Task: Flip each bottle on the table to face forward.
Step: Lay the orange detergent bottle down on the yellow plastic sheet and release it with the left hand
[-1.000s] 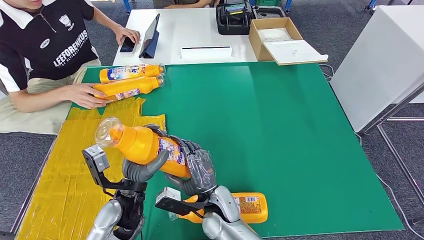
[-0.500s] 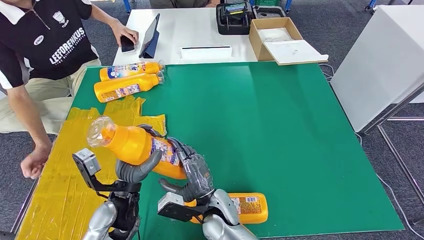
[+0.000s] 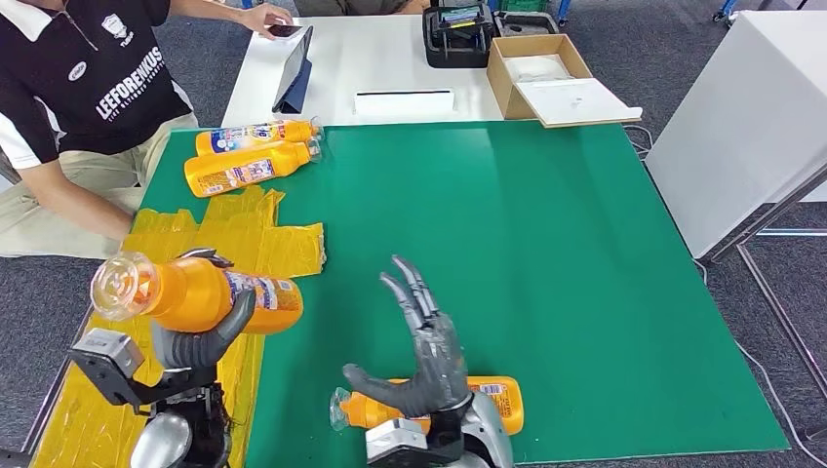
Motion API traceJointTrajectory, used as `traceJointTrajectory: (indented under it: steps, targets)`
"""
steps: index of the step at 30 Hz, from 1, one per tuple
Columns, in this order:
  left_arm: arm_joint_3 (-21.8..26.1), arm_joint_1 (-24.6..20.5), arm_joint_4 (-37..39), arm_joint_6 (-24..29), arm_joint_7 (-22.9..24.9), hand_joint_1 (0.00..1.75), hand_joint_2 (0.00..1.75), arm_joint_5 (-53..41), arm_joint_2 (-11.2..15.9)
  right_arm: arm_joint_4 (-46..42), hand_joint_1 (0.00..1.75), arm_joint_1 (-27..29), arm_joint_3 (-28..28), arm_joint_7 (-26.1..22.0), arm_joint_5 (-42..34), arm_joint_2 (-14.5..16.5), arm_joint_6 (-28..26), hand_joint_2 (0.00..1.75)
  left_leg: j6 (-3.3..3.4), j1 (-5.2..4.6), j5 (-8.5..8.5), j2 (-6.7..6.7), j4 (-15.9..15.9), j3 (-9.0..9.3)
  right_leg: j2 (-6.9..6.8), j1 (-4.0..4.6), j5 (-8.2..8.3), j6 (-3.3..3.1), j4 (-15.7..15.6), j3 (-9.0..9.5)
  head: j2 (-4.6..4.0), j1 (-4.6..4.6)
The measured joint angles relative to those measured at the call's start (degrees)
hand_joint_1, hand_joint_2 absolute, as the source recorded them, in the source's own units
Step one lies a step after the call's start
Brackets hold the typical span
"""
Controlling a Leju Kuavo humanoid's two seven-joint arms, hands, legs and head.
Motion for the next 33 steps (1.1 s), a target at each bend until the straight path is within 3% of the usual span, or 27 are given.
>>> traceJointTrajectory:
  steps: [4, 10, 12, 19, 29, 33]
  targets:
    - [1.08, 2.81, -1.24, 4.69, -2.33, 1.75, 1.75, -7.04, 0.92, -9.28, 0.00, 8.04, -5.14, 0.35, 2.20, -4.23, -2.99, 1.75, 0.02, -0.03, -0.12, -0.12, 0.00, -0.04, -0.05, -0.04, -0.10, 0.05, 0.00, 0.02, 0.00, 0.01]
    - [1.35, 5.19, -1.87, 21.95, -3.02, 1.75, 1.75, -31.13, 2.50, -18.59, 0.00, 14.73, -9.17, 3.53, 3.06, -8.75, -4.69, 1.75, 0.01, -0.03, -0.21, -0.13, 0.00, 0.00, -0.04, -0.04, -0.13, 0.01, -0.01, 0.02, 0.00, 0.00]
    - [1.38, 5.83, -1.89, 24.35, -2.42, 1.75, 1.75, -35.60, 3.05, -20.11, 0.00, 15.44, -10.02, 3.78, 2.20, -10.08, -4.75, 1.75, 0.01, -0.02, -0.20, -0.13, 0.00, 0.02, -0.04, -0.03, -0.13, 0.01, -0.01, 0.03, 0.00, 0.01]
    - [1.43, 6.53, -1.89, 25.46, -1.29, 1.75, 1.75, -39.06, 3.73, -22.65, 0.00, 16.44, -11.23, 3.78, 1.54, -12.13, -4.81, 1.75, 0.02, 0.00, -0.13, -0.13, -0.01, 0.05, -0.04, 0.00, -0.12, -0.01, -0.01, 0.06, 0.00, -0.01]
    - [4.43, 4.21, 1.22, 26.12, 9.29, 1.75, 1.75, -75.62, 3.12, -25.91, 0.00, 18.01, -12.92, 5.02, -0.53, -14.74, -3.99, 1.75, 0.03, -0.03, -0.14, -0.12, 0.00, 0.06, -0.04, -0.02, -0.12, 0.00, -0.01, 0.07, 0.00, 0.00]
    - [5.03, 3.30, 4.67, 26.14, 17.59, 1.75, 1.75, -85.52, 2.62, -26.09, 0.00, 17.95, -12.95, 5.72, 1.25, -14.23, -1.37, 1.75, 0.03, -0.02, -0.13, -0.13, 0.00, 0.07, -0.04, -0.02, -0.11, 0.00, -0.01, 0.07, 0.00, -0.01]
